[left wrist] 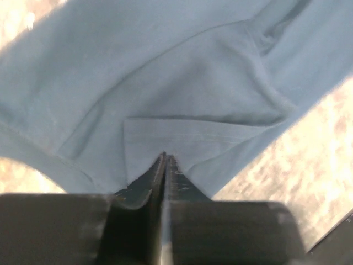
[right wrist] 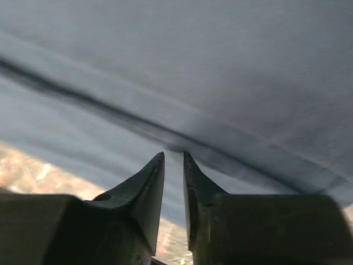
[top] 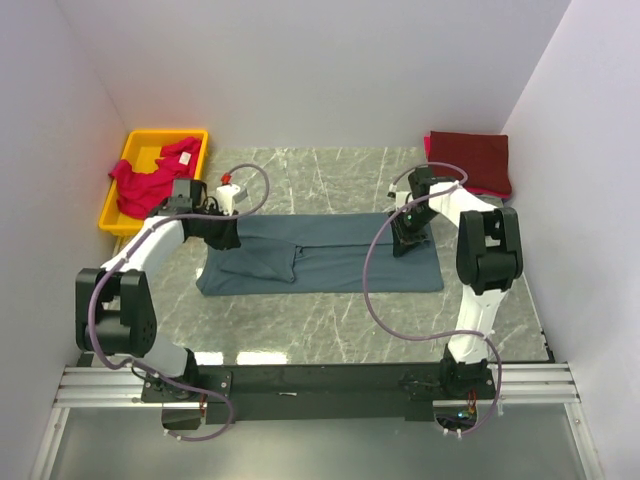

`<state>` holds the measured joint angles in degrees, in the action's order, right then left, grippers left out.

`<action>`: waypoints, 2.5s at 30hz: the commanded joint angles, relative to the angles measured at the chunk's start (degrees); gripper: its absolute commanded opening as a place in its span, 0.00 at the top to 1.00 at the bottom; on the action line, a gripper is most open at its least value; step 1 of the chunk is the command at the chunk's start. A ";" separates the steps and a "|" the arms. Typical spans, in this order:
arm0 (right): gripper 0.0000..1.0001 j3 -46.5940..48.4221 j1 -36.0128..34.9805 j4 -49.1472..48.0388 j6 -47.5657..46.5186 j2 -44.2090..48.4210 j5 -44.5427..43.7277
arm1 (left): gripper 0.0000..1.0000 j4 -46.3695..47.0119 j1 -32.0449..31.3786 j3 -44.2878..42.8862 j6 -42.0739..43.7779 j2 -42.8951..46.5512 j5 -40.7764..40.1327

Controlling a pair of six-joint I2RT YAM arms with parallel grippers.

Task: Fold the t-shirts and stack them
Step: Fold the tshirt

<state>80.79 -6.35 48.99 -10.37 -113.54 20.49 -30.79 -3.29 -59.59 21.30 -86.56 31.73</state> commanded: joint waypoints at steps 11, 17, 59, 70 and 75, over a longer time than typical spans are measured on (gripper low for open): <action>0.91 -6.34 -2.26 -2.50 -1.58 0.68 -9.59 | 1.00 7.67 -5.15 1.86 -27.01 -11.42 -22.32; 0.92 -15.83 -6.65 -4.08 -2.63 5.33 -6.88 | 1.00 8.81 -5.06 -8.41 -25.35 -22.67 -26.80; 0.92 -6.87 -23.00 2.60 -2.55 -0.90 -6.26 | 1.00 7.50 -5.58 -21.95 -42.39 -24.34 -22.39; 0.90 -7.85 -32.94 5.14 -1.49 3.49 10.78 | 1.00 3.72 -8.13 -34.79 -38.88 -39.11 -25.14; 0.89 -6.09 -29.26 5.68 -2.20 7.80 18.70 | 0.99 2.40 -10.15 -43.40 -35.46 -47.10 -20.92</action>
<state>73.54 -38.65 53.76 -11.86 -111.39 31.86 -26.96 -11.57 -98.83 -17.50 -128.11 8.99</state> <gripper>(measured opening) 0.112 0.012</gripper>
